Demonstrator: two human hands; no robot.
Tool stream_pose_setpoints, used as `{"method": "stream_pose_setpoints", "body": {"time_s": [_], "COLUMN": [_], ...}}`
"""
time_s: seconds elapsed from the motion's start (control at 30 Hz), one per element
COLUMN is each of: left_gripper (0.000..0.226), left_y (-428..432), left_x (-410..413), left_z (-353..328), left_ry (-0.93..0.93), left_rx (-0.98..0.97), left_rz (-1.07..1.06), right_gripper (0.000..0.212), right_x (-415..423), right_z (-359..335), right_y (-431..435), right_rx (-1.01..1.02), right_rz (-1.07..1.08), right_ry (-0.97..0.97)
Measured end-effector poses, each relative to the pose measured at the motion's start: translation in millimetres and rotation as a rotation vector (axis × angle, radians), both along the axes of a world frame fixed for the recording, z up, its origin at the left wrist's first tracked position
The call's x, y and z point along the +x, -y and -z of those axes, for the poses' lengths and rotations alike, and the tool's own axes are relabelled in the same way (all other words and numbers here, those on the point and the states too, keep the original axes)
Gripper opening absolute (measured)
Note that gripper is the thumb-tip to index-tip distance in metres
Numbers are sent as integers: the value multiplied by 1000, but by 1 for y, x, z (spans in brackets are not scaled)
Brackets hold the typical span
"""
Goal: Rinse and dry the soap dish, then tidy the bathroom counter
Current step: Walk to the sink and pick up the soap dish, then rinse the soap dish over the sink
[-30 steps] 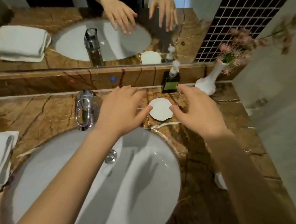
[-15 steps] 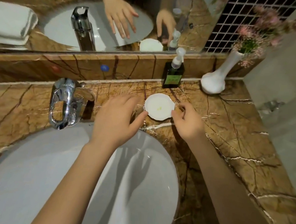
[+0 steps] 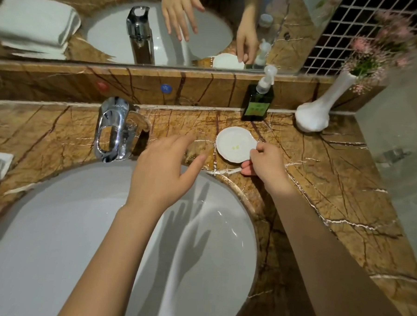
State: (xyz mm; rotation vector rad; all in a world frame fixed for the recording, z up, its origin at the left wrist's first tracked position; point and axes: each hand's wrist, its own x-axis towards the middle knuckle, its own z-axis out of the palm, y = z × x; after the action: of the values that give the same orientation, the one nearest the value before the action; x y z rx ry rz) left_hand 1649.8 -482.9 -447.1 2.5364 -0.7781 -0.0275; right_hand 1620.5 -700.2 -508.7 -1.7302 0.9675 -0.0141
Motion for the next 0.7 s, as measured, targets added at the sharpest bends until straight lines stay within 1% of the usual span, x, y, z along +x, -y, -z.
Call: {"method": "stream_pose_setpoints", "body": {"time_s": [0.13, 0.37, 0.43, 0.6, 0.7], "left_gripper": [48, 45, 46, 51, 52], "left_y": [-15, -44, -56, -100, -129], "left_x": [-10, -24, -28, -46, -58], "left_z": [1, 2, 3, 2, -1], "left_ry": [16, -10, -22, -37, -38], "left_rx": [-8, -1, -6, 6, 12], "left_rz": [-3, -58, -81, -139, -164], "right_gripper": [34, 23, 21, 26, 28], "right_x": [-3, -18, -22, -37, -45], "right_z": [-2, -9, -12, -20, -23], "right_y": [-5, -28, -40, -84, -117], "right_rx": [-64, -196, -192, -139, -80], "right_rz": [-6, -94, -113, -161, -187], "right_ry": [8, 31, 35, 44, 85]}}
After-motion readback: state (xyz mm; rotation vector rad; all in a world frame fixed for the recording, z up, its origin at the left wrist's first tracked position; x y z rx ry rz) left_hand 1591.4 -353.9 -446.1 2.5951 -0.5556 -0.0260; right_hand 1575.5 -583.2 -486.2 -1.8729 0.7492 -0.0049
